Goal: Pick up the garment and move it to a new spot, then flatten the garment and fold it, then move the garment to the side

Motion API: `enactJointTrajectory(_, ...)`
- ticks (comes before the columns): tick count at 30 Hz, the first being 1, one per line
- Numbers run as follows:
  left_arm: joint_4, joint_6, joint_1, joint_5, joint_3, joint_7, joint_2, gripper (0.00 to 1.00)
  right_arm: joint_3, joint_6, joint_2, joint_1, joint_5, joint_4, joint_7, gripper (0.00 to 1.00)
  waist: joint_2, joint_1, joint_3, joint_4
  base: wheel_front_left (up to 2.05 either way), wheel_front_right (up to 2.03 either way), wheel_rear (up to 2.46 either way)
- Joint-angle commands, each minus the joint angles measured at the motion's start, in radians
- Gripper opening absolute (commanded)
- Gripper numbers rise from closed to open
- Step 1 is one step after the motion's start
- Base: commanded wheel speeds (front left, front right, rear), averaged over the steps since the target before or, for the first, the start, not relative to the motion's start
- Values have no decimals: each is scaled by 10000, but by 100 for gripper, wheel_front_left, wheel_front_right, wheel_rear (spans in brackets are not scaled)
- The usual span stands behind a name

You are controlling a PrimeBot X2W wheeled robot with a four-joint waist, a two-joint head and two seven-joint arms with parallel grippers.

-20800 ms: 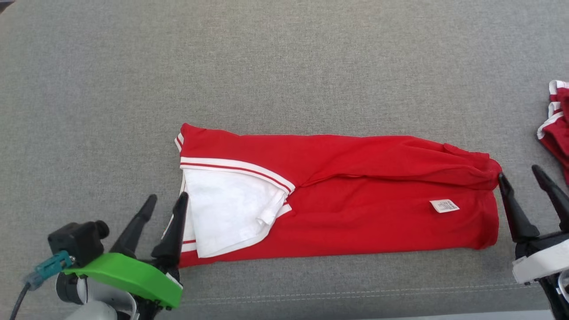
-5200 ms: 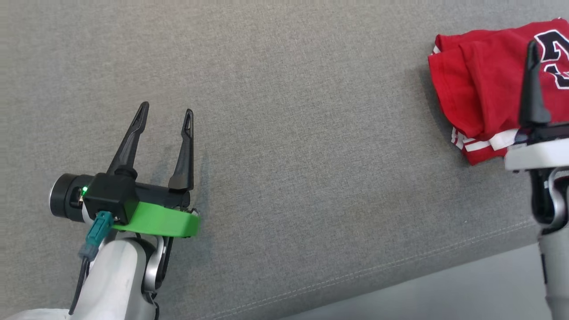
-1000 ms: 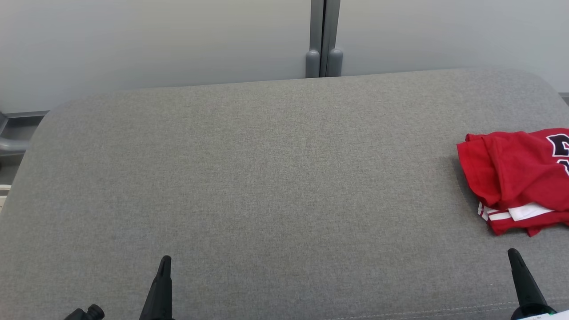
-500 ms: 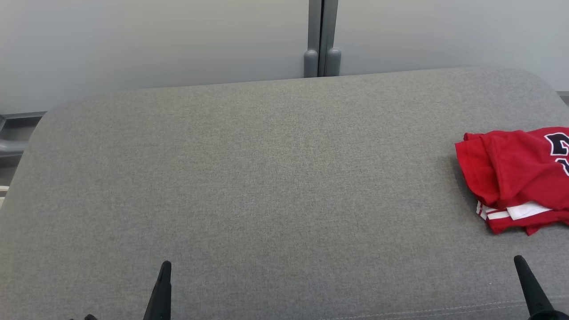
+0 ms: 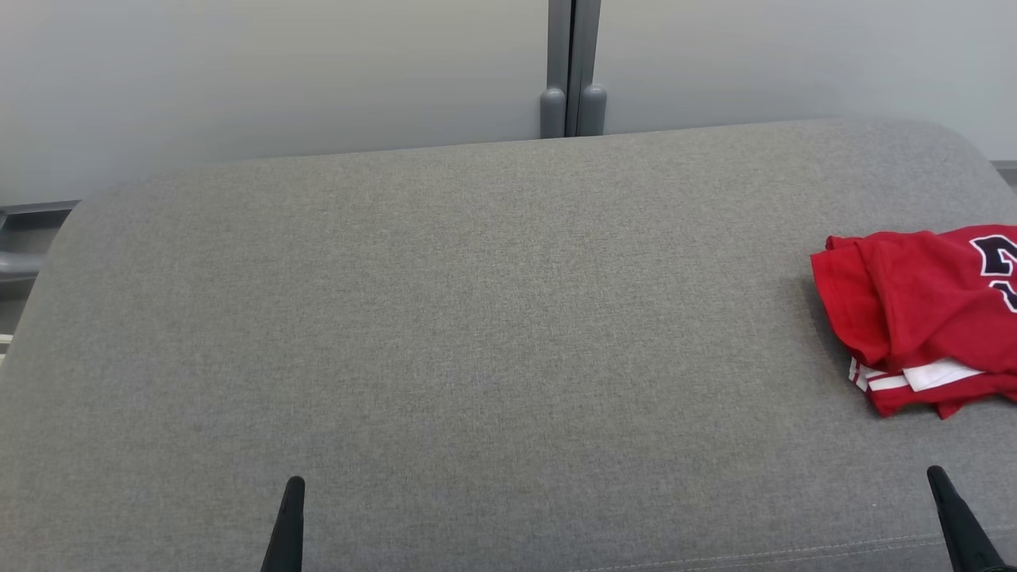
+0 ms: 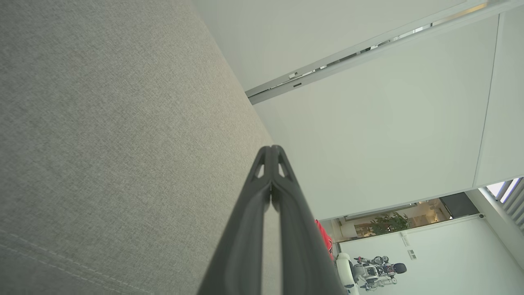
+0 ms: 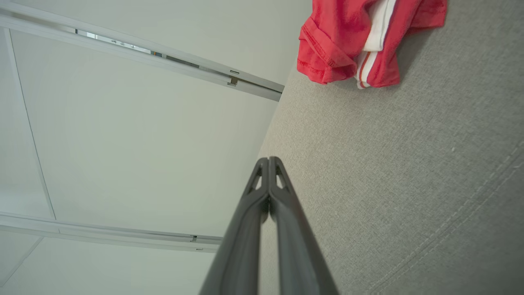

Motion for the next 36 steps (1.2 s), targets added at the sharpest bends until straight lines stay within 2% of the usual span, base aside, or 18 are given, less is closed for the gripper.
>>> enactJointTrajectory(1, -158, -96, 146, -289, 62, 57, -16, 0, -76, 6, -39, 118, 333, -153, 81, 0, 0, 0, 2, -6, 0, 0, 0)
enactJointTrajectory(36, -792, -497, 881, -2635, 363, 437, -387, 0, -467, 4, -43, 795, 3389, -559, 824, 0, 0, 0, 32, -128, 0, 0, 0)
